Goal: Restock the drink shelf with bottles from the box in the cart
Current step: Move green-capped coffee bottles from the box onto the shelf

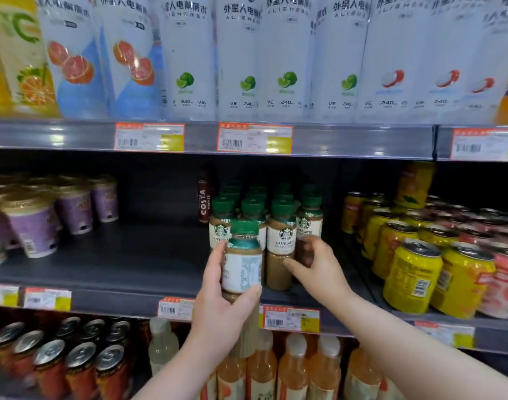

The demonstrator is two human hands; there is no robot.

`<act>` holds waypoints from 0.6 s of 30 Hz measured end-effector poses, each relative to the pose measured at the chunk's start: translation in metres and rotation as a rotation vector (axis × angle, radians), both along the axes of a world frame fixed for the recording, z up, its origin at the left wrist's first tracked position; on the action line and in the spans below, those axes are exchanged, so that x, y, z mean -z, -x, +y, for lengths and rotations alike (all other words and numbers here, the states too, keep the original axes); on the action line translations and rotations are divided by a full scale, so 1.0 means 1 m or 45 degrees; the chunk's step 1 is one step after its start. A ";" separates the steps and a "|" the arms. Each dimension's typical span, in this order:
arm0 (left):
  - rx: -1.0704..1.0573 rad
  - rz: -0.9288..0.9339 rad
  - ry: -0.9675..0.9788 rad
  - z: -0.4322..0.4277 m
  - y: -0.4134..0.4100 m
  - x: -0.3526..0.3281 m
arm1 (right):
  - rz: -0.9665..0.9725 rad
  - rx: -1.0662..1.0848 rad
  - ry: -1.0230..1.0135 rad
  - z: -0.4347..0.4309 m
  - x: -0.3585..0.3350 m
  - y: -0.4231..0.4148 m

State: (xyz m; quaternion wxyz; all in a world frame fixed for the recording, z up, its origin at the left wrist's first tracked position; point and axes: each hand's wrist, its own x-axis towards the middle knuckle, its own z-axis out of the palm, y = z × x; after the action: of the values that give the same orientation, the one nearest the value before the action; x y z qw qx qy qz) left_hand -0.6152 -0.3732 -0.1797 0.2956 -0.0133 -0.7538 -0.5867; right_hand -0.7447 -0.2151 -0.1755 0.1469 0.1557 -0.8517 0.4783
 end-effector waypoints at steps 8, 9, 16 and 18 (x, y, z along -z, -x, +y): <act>0.256 0.029 0.053 0.063 0.040 -0.012 | -0.101 -0.339 0.256 0.042 -0.054 -0.031; 0.283 0.032 0.059 0.071 0.044 -0.014 | -0.114 -0.373 0.254 0.045 -0.056 -0.034; 0.204 0.112 0.355 0.091 0.061 -0.035 | 0.014 -0.226 0.335 0.055 -0.067 -0.026; 0.035 0.304 0.517 0.081 0.062 -0.045 | 0.049 -0.223 0.279 0.055 -0.068 -0.021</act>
State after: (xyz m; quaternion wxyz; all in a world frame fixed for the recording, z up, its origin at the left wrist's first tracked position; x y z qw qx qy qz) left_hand -0.6773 -0.2920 -0.1343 0.3658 -0.1522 -0.8158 -0.4213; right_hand -0.7239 -0.1599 -0.1071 0.1369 0.2217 -0.7745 0.5764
